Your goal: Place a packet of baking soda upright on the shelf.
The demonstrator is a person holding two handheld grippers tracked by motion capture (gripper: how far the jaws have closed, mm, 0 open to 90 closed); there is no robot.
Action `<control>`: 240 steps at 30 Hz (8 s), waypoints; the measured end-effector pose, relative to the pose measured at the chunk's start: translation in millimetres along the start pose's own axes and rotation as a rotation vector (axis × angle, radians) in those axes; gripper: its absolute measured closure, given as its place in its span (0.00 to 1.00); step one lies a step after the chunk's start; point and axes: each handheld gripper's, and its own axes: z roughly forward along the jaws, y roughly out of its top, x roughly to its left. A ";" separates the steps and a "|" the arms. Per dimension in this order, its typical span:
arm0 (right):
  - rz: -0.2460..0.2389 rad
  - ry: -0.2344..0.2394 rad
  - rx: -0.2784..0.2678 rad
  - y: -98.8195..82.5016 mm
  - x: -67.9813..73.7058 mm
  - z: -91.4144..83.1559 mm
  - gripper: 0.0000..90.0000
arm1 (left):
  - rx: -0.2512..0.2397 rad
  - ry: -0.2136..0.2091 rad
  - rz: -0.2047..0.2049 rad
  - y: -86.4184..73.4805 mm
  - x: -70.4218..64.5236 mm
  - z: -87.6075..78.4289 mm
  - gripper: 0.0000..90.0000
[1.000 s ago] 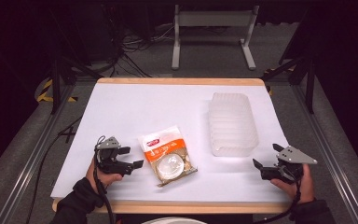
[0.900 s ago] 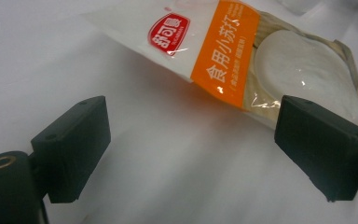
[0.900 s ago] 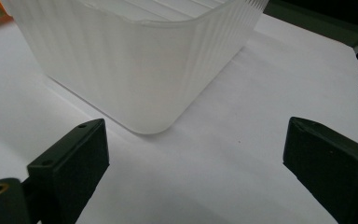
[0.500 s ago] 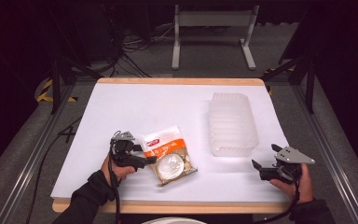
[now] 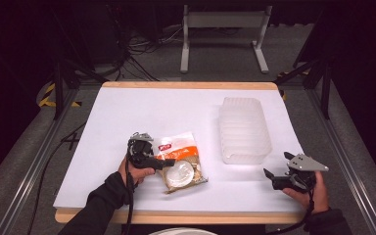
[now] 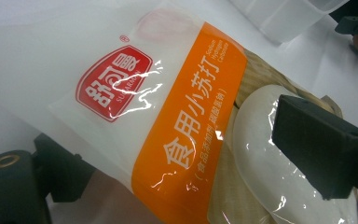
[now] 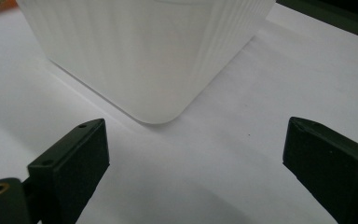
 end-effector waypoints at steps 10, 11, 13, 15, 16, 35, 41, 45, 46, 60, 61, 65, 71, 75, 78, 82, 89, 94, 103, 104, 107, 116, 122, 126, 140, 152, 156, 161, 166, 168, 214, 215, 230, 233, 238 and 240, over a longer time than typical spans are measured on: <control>-0.021 0.008 0.036 -0.2 2.6 3.2 0.08 | -0.023 -0.055 0.050 4.6 0.2 2.3 0.61; -0.024 0.010 0.037 0.0 3.0 3.4 0.08 | -0.022 -0.063 0.058 6.1 -0.2 3.6 0.63; -0.030 0.011 0.038 0.4 3.9 3.6 0.08 | -0.045 -0.078 0.085 9.0 -3.3 4.4 0.74; -0.032 0.011 0.038 0.3 4.1 3.3 0.08 | -0.072 -0.080 0.126 11.6 -8.6 3.8 0.90; -0.033 0.010 0.038 0.1 3.8 3.0 0.08 | -0.082 -0.088 0.144 12.5 -11.8 3.7 0.96; -0.026 -0.005 0.038 -0.9 0.5 0.5 0.09 | -0.205 -0.146 0.335 11.4 -67.5 -35.0 1.00; -0.025 -0.006 0.038 -1.0 0.0 0.4 0.09 | -0.223 -0.144 0.380 12.6 -76.8 -42.8 1.00; -0.024 -0.007 0.038 -1.2 -0.2 0.3 0.08 | -0.235 -0.136 0.411 13.7 -82.8 -45.3 1.00; -0.024 -0.007 0.038 -1.2 -0.3 0.3 0.09 | -0.236 -0.133 0.420 13.8 -84.8 -46.1 1.00; -0.022 -0.011 0.039 -1.3 -0.6 0.7 0.08 | -0.286 -0.076 0.484 21.7 -93.1 -54.2 1.00; -0.020 -0.010 0.038 -1.4 -0.6 0.9 0.08 | -0.288 -0.072 0.488 23.2 -92.7 -54.3 1.00; -0.020 -0.010 0.038 -1.5 -0.6 0.9 0.08 | -0.311 -0.071 0.480 28.7 -91.4 -56.4 1.00; -0.014 -0.001 0.033 -1.7 -1.1 0.7 0.08 | -0.362 -0.076 0.484 40.5 -92.2 -63.0 1.00; -0.013 0.001 0.026 -1.3 -0.4 0.1 0.08 | -0.371 -0.080 0.491 47.9 -93.8 -61.1 1.00; -0.012 0.002 0.009 -1.1 -0.5 -0.9 0.08 | -0.376 -0.085 0.495 57.0 -94.2 -56.2 1.00; -0.010 0.005 -0.005 -1.2 -0.9 -2.4 0.08 | -0.387 -0.086 0.504 70.6 -96.7 -48.7 1.00; -0.011 0.012 -0.029 -1.1 -0.7 -4.1 0.08 | -0.390 -0.096 0.528 98.5 -104.0 -36.6 1.00; -0.003 0.032 -0.045 -0.7 -0.8 -5.3 0.07 | -0.389 -0.125 0.553 115.4 -109.1 -24.7 1.00; 0.000 0.033 -0.047 -0.8 -1.0 -5.5 0.07 | -0.392 -0.159 0.568 138.3 -119.8 -5.9 1.00; -0.002 0.032 -0.045 -0.8 -1.0 -5.3 0.07 | -0.392 -0.160 0.567 141.1 -121.2 -3.4 1.00; -0.004 0.028 -0.044 -1.0 -1.2 -5.3 0.07 | -0.388 -0.167 0.572 150.3 -125.4 6.3 1.00; -0.002 0.025 -0.040 -1.4 -1.7 -5.2 0.07 | -0.411 -0.190 0.573 170.8 -135.8 30.4 1.00; -0.001 0.026 -0.038 -1.7 -1.9 -5.4 0.07 | -0.408 -0.200 0.571 180.5 -141.6 49.9 1.00; -0.001 0.026 -0.037 -2.0 -2.1 -5.4 0.07 | -0.401 -0.195 0.584 184.8 -145.7 59.9 1.00; 0.003 0.036 -0.026 -2.6 -2.1 -4.1 0.07 | -0.399 -0.166 0.554 193.1 -151.8 93.9 1.00; 0.001 0.037 -0.020 -3.3 -2.4 -3.9 0.07 | -0.415 -0.222 0.553 190.5 -166.4 107.2 1.00; -0.003 0.039 -0.017 -3.1 -1.6 -3.9 0.07 | -0.439 -0.217 0.518 188.6 -164.9 111.2 1.00; -0.002 0.040 -0.016 -3.4 -1.9 -3.7 0.07 | -0.456 -0.213 0.498 190.1 -161.3 112.1 1.00; -0.003 0.041 -0.015 -3.6 -2.0 -3.4 0.07 | -0.443 -0.252 0.483 185.3 -157.6 118.8 1.00; -0.004 0.042 -0.013 -3.5 -1.7 -3.4 0.07 | -0.431 -0.235 0.494 181.0 -158.0 124.2 1.00; -0.013 0.038 -0.001 -3.2 0.2 -1.7 0.07 | -0.292 -0.238 0.445 137.1 -95.0 122.4 1.00; -0.014 0.037 0.001 -3.1 0.3 -1.7 0.07 | -0.293 -0.235 0.448 136.8 -95.1 122.4 1.00; -0.016 0.040 0.004 -3.2 0.7 -1.2 0.07 | -0.280 -0.222 0.474 134.1 -91.7 122.7 1.00; -0.018 0.040 0.004 -3.3 0.5 -1.1 0.07 | -0.279 -0.213 0.495 135.5 -95.7 120.9 0.99; -0.018 0.044 0.006 -3.4 1.0 -0.9 0.07 | -0.269 -0.189 0.528 136.9 -101.7 118.5 0.98; -0.021 0.043 0.005 -3.3 1.1 -0.9 0.07 | -0.268 -0.180 0.534 137.4 -103.0 117.2 0.96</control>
